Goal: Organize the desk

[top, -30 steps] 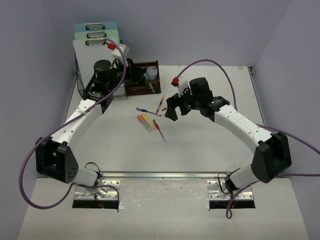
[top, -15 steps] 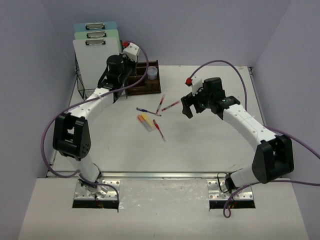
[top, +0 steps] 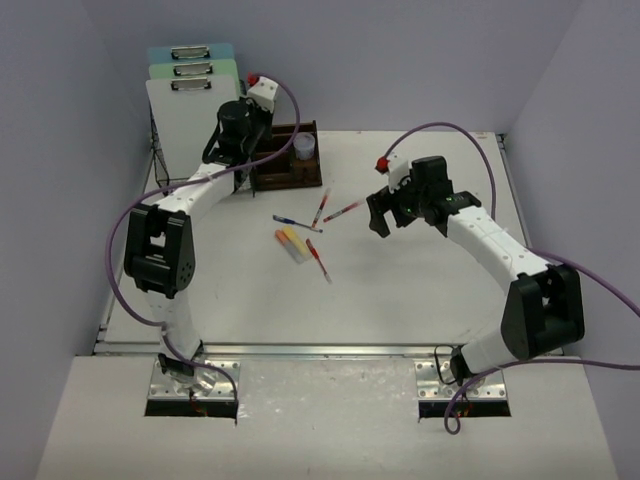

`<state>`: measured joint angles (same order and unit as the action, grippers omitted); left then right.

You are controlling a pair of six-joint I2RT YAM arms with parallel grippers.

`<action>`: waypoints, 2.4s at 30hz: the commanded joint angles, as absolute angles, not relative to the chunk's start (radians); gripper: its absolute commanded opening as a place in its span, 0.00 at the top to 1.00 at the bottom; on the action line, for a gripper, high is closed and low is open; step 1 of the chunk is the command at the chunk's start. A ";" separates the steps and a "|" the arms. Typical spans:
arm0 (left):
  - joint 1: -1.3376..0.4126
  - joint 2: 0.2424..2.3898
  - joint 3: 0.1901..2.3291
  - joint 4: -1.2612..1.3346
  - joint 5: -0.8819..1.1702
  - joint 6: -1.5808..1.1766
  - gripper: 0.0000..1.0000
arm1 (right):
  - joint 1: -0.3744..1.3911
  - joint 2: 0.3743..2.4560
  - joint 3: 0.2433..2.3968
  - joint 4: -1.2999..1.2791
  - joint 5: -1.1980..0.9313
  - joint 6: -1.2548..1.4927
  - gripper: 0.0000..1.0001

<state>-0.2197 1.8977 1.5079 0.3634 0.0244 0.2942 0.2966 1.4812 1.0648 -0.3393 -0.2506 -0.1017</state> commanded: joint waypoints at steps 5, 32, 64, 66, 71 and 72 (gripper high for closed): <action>-0.195 1.979 1.585 0.400 0.026 0.305 1.00 | 0.293 1.501 1.082 -0.325 -0.296 -0.101 0.05; -0.173 1.745 1.589 0.202 0.156 0.092 0.34 | 0.595 1.659 1.158 -0.307 -0.058 0.023 0.62; -0.156 1.379 1.189 0.115 0.152 0.103 0.23 | 0.844 2.061 1.398 -0.440 0.158 0.184 0.66; -0.155 1.379 1.187 0.116 0.157 0.095 0.23 | 0.844 2.078 1.395 -0.448 0.157 0.187 0.71; -0.153 1.379 1.190 0.087 0.189 0.064 0.21 | 0.841 2.078 1.360 -0.476 0.151 0.160 1.00; -0.152 1.378 1.190 0.077 0.202 0.055 0.21 | 0.838 2.056 1.341 -0.466 0.156 0.151 1.00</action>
<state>-0.1680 1.3933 1.1927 0.0649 0.1541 0.0984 0.8421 2.0644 1.3720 -0.4549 0.1479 0.1620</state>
